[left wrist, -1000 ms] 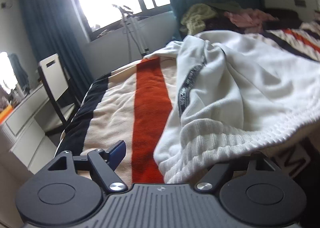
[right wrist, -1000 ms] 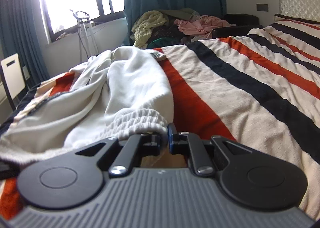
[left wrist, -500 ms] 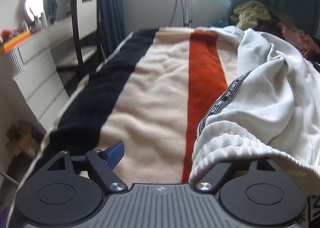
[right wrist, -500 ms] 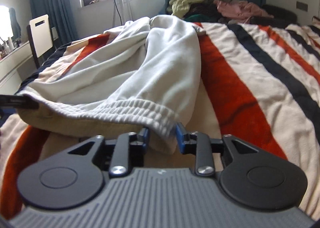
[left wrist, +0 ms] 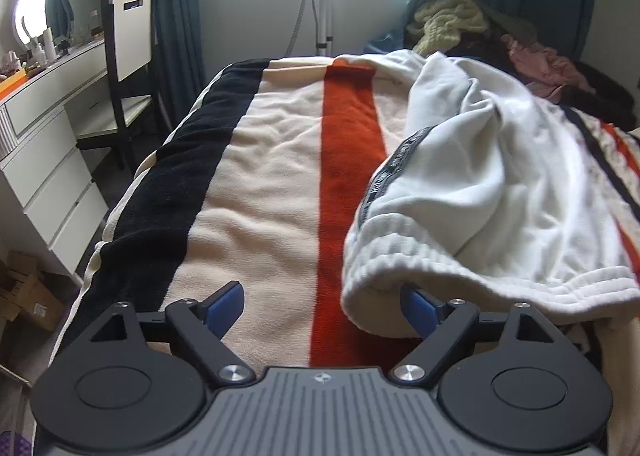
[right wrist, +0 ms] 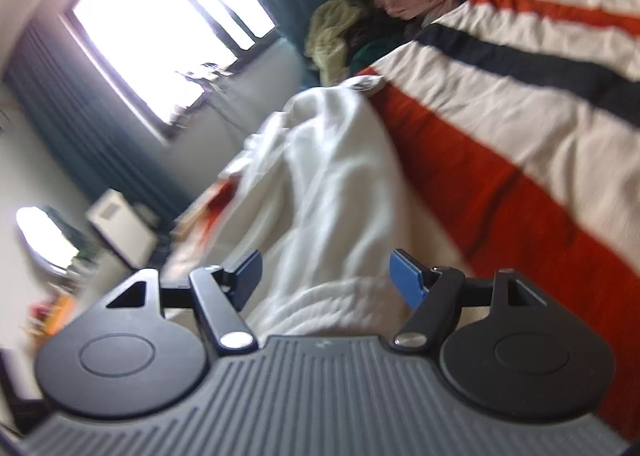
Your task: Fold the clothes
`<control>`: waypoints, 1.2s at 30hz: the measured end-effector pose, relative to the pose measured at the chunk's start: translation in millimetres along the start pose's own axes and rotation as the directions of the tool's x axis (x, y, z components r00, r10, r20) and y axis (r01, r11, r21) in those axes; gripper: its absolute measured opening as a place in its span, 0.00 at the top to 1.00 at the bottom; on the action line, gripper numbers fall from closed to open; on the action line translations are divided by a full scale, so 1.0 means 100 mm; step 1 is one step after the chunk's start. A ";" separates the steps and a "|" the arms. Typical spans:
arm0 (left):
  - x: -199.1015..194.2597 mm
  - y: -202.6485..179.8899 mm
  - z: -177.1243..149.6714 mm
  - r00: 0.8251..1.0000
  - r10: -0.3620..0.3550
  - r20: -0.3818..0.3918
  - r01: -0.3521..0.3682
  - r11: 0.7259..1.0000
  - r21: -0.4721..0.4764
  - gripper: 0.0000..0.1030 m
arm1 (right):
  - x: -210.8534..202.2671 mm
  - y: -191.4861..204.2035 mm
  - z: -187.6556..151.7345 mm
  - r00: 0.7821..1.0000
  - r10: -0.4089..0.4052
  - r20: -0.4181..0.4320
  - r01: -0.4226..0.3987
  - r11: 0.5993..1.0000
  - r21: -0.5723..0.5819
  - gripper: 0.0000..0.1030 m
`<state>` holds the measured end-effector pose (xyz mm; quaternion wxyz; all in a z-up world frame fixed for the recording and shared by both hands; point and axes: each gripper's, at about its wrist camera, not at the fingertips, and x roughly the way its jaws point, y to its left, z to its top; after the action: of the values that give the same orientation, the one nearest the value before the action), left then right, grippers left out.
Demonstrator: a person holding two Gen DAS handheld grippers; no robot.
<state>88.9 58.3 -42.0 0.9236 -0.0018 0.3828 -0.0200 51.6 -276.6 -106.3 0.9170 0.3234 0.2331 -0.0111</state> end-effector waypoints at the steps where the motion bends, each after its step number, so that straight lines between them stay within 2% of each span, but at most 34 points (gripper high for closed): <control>1: -0.01 -0.03 0.00 1.000 -0.019 0.003 0.019 1.000 0.010 0.11 | 0.08 0.00 0.01 1.000 -0.030 -0.005 0.030 0.999 -0.018 0.29; 5: -0.02 -0.16 -0.01 0.996 -0.094 0.009 0.093 0.994 0.057 0.10 | 0.38 -0.10 0.01 0.989 -0.117 -0.093 0.114 0.993 -0.036 0.29; 7: 0.03 -0.17 0.02 0.993 -0.117 0.008 0.117 0.992 0.049 0.06 | 0.49 -0.19 -0.04 0.980 -0.137 -0.146 0.136 0.991 -0.020 0.29; 11: 0.13 -0.03 0.14 0.988 -0.125 0.089 0.126 0.992 -0.012 0.04 | 0.44 -0.34 -0.08 0.981 -0.083 -0.177 0.106 0.986 0.126 0.29; 13: 0.21 0.06 0.21 0.982 -0.148 0.118 0.154 0.987 -0.045 0.03 | 0.40 -0.35 -0.12 0.981 -0.075 -0.179 0.101 0.985 0.143 0.29; 15: 0.35 0.14 0.27 0.978 -0.179 0.108 0.190 0.976 -0.104 0.02 | 0.39 -0.34 -0.14 0.981 -0.079 -0.179 0.104 0.985 0.138 0.29; 17: 0.53 0.20 0.28 0.974 -0.219 0.066 0.227 0.958 -0.173 0.03 | 0.39 -0.32 -0.15 0.981 -0.085 -0.177 0.109 0.985 0.130 0.29; 19: 0.72 0.20 0.25 0.973 -0.232 0.015 0.230 0.952 -0.203 0.04 | 0.40 -0.31 -0.15 0.981 -0.086 -0.173 0.110 0.985 0.132 0.29; 22: 0.92 0.10 0.19 0.978 -0.201 -0.059 0.192 0.971 -0.142 0.05 | 0.38 -0.31 -0.14 0.984 -0.077 -0.159 0.101 0.984 0.146 0.30; 25: 1.01 0.06 0.15 0.979 -0.188 -0.077 0.179 0.977 -0.118 0.06 | 0.30 -0.35 -0.13 0.994 0.024 -0.109 0.004 0.970 0.245 0.29; 26: 1.02 0.07 0.14 0.978 -0.192 -0.076 0.181 0.975 -0.130 0.08 | 0.27 -0.36 -0.12 0.994 0.060 -0.088 -0.033 0.960 0.280 0.29; 28: 1.02 0.11 0.13 0.974 -0.216 -0.074 0.202 0.966 -0.164 0.21 | 0.23 -0.38 -0.10 0.994 0.096 -0.047 -0.076 0.946 0.315 0.29; 29: 1.02 0.14 0.13 0.968 -0.239 -0.072 0.222 0.957 -0.187 0.25 | 0.25 -0.40 -0.10 0.994 0.096 -0.052 -0.074 0.942 0.329 0.29; 30: 1.01 0.16 0.13 0.963 -0.261 -0.069 0.242 0.947 -0.210 0.36 | 0.27 -0.42 -0.10 0.994 0.097 -0.057 -0.072 0.937 0.342 0.29; 31: 1.01 0.18 0.14 0.961 -0.270 -0.068 0.249 0.943 -0.223 0.42 | 0.29 -0.44 -0.10 0.993 0.096 -0.063 -0.067 0.932 0.355 0.29; 32: 1.00 0.19 0.14 0.959 -0.276 -0.068 0.254 0.938 -0.235 0.44 | 0.31 -0.47 -0.10 0.993 0.080 -0.083 -0.044 0.931 0.362 0.29; 34: 0.96 0.17 0.16 0.964 -0.259 -0.064 0.240 0.947 -0.211 0.56 | 0.39 -0.49 -0.12 0.989 0.054 -0.134 -0.004 0.936 0.351 0.30; 36: 0.91 0.19 0.18 0.962 -0.268 -0.056 0.251 0.945 -0.209 0.61 | 0.44 -0.49 -0.13 0.984 0.060 -0.166 0.000 0.941 0.339 0.33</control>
<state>166.9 73.5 -93.7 0.8912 -0.1441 0.4176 -0.1028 77.2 -302.4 -163.0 0.8244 0.4788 0.3017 -0.0086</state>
